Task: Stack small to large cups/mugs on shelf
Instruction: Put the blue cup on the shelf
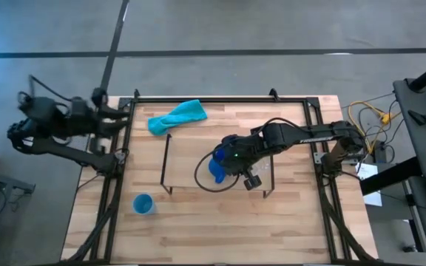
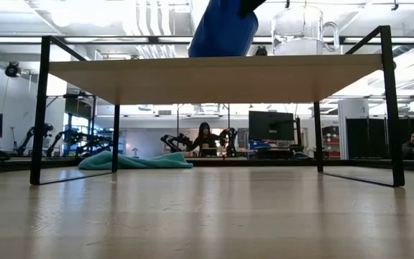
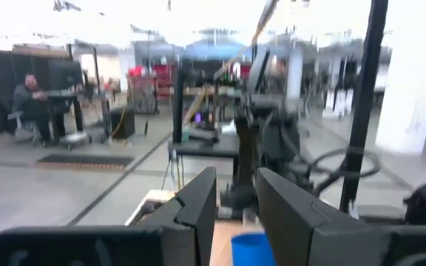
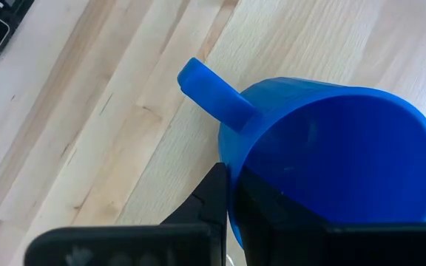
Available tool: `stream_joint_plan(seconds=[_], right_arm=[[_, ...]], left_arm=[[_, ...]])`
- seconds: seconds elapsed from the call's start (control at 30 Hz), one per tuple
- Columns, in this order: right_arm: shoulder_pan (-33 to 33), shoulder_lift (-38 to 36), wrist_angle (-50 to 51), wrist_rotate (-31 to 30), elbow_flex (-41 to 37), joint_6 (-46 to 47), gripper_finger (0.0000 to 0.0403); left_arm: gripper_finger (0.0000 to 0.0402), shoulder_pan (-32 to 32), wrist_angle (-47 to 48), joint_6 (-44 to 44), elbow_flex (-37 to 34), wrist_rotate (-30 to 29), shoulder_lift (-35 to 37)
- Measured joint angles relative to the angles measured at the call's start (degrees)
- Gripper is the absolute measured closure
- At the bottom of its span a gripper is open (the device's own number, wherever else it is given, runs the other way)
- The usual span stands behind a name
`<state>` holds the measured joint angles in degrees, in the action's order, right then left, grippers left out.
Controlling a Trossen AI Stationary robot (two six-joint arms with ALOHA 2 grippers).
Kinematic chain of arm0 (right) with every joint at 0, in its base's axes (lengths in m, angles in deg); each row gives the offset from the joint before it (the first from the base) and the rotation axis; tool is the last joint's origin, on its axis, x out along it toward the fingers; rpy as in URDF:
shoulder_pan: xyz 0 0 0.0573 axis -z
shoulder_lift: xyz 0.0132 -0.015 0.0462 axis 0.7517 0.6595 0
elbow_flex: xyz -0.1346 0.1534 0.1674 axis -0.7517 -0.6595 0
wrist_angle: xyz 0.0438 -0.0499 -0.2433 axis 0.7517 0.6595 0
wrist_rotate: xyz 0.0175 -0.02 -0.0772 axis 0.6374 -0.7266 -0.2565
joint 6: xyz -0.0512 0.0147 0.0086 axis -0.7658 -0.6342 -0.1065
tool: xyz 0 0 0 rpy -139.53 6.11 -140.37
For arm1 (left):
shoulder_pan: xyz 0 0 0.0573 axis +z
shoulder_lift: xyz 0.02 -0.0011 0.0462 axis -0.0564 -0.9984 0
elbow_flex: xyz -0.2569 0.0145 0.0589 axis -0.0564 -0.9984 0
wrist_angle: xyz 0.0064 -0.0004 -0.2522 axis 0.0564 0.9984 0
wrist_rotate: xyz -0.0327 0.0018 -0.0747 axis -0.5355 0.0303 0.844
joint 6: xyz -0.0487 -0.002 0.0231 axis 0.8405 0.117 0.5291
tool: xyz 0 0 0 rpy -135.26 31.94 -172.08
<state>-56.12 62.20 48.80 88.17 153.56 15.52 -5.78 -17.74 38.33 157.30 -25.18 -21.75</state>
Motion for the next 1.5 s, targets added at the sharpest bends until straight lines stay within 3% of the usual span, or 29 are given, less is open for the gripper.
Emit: stream_joint_plan(seconds=[0.4,1.5], right_arm=[[0.00,0.00,0.04,0.02,0.00,-0.01,0.0390],[0.02,0.00,-0.21,0.00,0.02,1.02,0.0390]], left_arm=[[0.0315,0.00,0.50,-0.09,-0.81,-0.16,4.79],[0.0315,-0.01,0.06,0.04,-1.36,0.01,6.07]])
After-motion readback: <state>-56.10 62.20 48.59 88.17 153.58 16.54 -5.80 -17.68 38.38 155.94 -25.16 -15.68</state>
